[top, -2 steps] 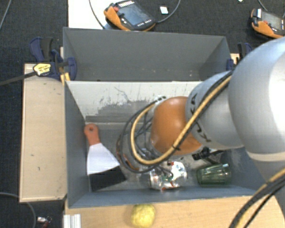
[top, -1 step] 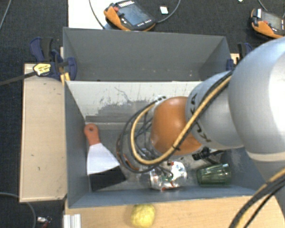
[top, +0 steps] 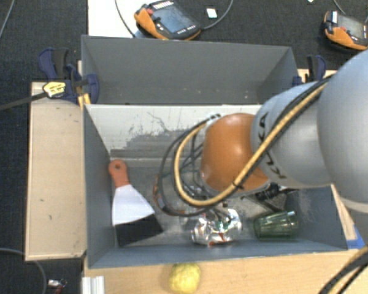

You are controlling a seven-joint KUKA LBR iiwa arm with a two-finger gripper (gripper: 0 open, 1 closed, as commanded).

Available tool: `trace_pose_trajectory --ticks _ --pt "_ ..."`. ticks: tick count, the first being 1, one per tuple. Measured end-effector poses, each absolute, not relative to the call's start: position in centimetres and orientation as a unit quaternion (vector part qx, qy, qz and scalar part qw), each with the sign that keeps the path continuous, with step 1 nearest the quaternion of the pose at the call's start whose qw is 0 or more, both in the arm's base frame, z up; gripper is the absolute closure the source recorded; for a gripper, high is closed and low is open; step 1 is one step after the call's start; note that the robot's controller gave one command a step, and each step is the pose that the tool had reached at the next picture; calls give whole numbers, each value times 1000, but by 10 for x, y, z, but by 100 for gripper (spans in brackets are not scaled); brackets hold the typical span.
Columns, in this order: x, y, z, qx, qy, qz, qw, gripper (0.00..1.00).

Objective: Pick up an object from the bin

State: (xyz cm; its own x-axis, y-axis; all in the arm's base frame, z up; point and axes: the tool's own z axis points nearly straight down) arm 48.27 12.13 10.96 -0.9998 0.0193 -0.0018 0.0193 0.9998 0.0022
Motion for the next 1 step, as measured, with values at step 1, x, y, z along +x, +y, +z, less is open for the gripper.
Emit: trace_pose_trajectory --ticks 1 --pt "485 122 140 9 1000 2 6 100"
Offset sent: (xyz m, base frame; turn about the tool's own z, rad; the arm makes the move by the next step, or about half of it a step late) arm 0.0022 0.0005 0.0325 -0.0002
